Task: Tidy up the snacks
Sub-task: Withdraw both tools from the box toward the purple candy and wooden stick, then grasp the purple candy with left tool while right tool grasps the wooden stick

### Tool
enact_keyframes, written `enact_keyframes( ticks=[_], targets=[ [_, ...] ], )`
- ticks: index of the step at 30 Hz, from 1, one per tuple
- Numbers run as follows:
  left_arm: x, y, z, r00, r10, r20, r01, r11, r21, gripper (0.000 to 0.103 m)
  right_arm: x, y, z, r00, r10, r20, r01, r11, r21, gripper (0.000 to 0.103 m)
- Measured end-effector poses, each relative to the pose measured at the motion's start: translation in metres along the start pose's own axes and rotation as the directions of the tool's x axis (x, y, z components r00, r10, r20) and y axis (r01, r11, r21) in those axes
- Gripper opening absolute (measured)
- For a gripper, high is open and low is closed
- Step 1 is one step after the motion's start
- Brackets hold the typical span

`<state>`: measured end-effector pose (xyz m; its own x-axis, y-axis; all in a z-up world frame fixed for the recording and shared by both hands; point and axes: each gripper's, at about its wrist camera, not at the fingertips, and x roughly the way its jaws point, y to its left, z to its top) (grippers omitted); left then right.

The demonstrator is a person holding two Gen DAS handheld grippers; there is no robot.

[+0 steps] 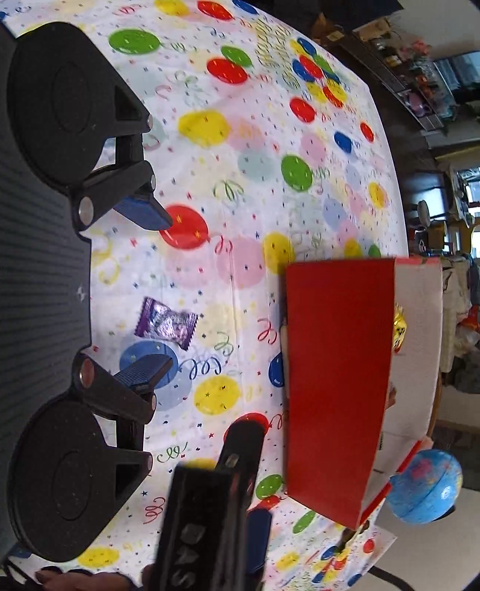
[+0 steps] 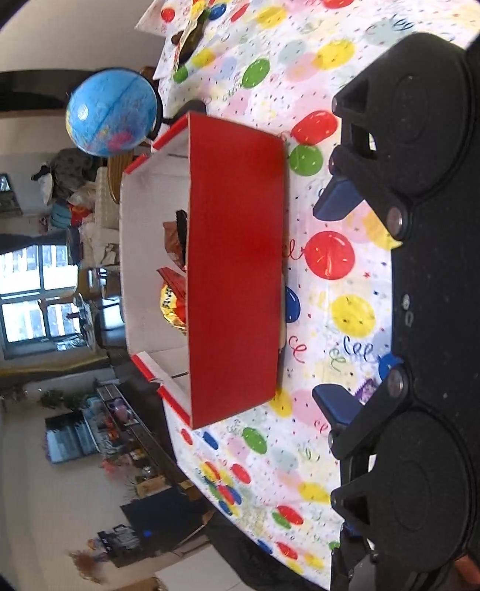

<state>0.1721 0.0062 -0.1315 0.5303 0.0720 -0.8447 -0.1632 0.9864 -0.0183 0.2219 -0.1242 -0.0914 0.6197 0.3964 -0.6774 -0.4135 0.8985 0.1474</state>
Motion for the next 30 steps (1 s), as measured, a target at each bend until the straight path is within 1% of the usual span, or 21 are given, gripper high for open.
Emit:
enact_keyframes(
  ticks=[3, 6, 7, 8, 9, 11, 13, 15, 18, 20, 21, 24, 27, 30],
  targets=[
    [0.012, -0.006, 0.0, 1.0, 0.015, -0.007, -0.015, 1.0, 0.001, 0.074, 0.016, -0.006, 0.004, 1.0, 0.01, -0.02, -0.01, 1.0, -0.005, 0.094],
    [0.019, -0.009, 0.002, 1.0, 0.019, -0.009, -0.019, 1.0, -0.017, 0.073, 0.031, -0.008, 0.011, 0.999, 0.031, -0.045, -0.032, 0.999, -0.025, 0.087],
    [0.021, -0.01, 0.003, 1.0, 0.024, -0.005, -0.025, 1.0, -0.018, 0.072, 0.036, -0.008, 0.014, 0.998, 0.042, -0.055, -0.044, 0.998, -0.036, 0.083],
    [0.022, -0.012, 0.004, 1.0, 0.024, -0.003, -0.024, 1.0, -0.017, 0.066, 0.042, -0.008, 0.017, 0.997, 0.048, -0.062, -0.051, 0.998, -0.048, 0.081],
    [0.023, -0.014, 0.005, 1.0, 0.022, -0.005, -0.022, 1.0, -0.014, 0.062, 0.045, -0.009, 0.02, 0.997, 0.05, -0.062, -0.053, 0.997, -0.055, 0.081],
    [0.025, -0.016, 0.006, 1.0, 0.019, -0.013, -0.019, 1.0, -0.016, 0.058, 0.053, -0.01, 0.025, 0.997, 0.053, -0.059, -0.057, 0.997, -0.056, 0.078],
    [0.026, -0.018, 0.006, 1.0, 0.012, -0.017, -0.012, 1.0, -0.02, 0.053, 0.059, -0.012, 0.03, 0.997, 0.055, -0.052, -0.058, 0.997, -0.052, 0.078],
    [0.027, -0.019, 0.006, 1.0, 0.012, -0.025, -0.012, 1.0, -0.022, 0.044, 0.065, -0.013, 0.034, 0.997, 0.053, -0.052, -0.056, 0.997, -0.052, 0.077],
    [0.028, -0.018, 0.006, 0.999, 0.006, -0.039, -0.008, 0.999, -0.037, 0.038, 0.072, -0.014, 0.038, 0.997, 0.055, -0.057, -0.057, 0.997, -0.046, 0.077],
    [0.028, -0.017, 0.007, 0.999, 0.001, -0.041, -0.002, 0.999, -0.044, 0.036, 0.077, -0.014, 0.043, 0.997, 0.047, -0.053, -0.05, 0.997, -0.054, 0.076],
    [0.028, -0.017, 0.007, 0.999, -0.003, -0.04, 0.001, 0.999, -0.047, 0.034, 0.079, -0.014, 0.045, 0.998, 0.046, -0.048, -0.049, 0.997, -0.052, 0.076],
    [0.029, -0.014, 0.009, 0.999, -0.011, -0.044, 0.009, 0.998, -0.056, 0.031, 0.086, -0.013, 0.049, 0.998, 0.041, -0.047, -0.044, 0.997, -0.071, 0.076],
    [0.032, -0.013, 0.01, 0.998, -0.018, -0.058, 0.014, 0.998, -0.065, 0.025, 0.097, -0.009, 0.046, 0.997, 0.047, -0.068, -0.056, 0.99, -0.132, 0.075],
    [0.034, -0.012, 0.01, 0.998, -0.02, -0.06, 0.016, 0.998, -0.064, 0.024, 0.108, -0.007, 0.043, 0.994, 0.058, -0.097, -0.074, 0.983, -0.167, 0.075]
  ],
)
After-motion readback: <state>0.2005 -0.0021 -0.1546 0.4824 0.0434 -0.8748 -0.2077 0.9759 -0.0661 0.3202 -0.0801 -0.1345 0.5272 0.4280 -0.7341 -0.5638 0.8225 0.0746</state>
